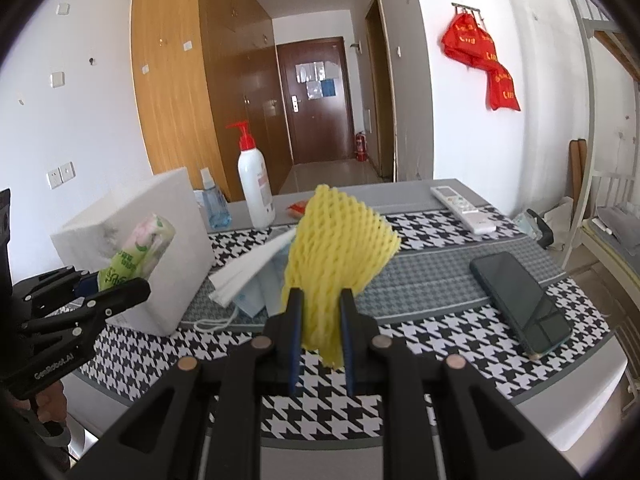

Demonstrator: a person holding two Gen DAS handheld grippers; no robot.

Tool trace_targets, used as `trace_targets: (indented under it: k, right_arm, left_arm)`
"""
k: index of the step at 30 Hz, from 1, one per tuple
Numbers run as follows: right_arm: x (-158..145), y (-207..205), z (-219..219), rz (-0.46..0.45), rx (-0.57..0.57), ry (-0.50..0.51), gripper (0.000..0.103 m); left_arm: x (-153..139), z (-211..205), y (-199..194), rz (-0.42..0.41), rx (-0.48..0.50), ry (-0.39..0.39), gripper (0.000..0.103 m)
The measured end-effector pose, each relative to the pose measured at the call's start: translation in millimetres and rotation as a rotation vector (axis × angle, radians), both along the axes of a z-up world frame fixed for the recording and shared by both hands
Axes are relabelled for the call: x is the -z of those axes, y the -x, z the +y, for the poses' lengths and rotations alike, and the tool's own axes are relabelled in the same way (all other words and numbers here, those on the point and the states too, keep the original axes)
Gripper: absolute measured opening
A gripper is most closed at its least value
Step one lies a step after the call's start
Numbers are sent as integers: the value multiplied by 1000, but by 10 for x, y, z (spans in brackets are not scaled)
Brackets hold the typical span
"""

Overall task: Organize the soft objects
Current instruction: 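Close the left tool on the snack bag while the right tool grasps the yellow net, then lift both held items and carry them over the white foam box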

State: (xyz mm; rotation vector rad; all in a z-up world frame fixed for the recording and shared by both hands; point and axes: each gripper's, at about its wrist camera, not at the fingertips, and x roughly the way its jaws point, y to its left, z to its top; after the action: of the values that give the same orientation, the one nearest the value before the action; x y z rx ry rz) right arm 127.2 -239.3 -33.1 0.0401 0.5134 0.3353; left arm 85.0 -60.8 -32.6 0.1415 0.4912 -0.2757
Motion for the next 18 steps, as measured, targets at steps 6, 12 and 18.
trace_targets:
  k: [6, 12, 18]
  right_arm:
    - [-114, 21, 55, -42, -21, -11, 21]
    - [-222, 30, 145, -75, -41, -17, 21]
    - [-333, 39, 227, -104, -62, -21, 21]
  left_arm:
    - [-92, 37, 16, -40, -20, 5, 28]
    - [-209, 55, 21, -82, -38, 6, 28]
    - [-339, 151, -8, -123, -82, 17, 28]
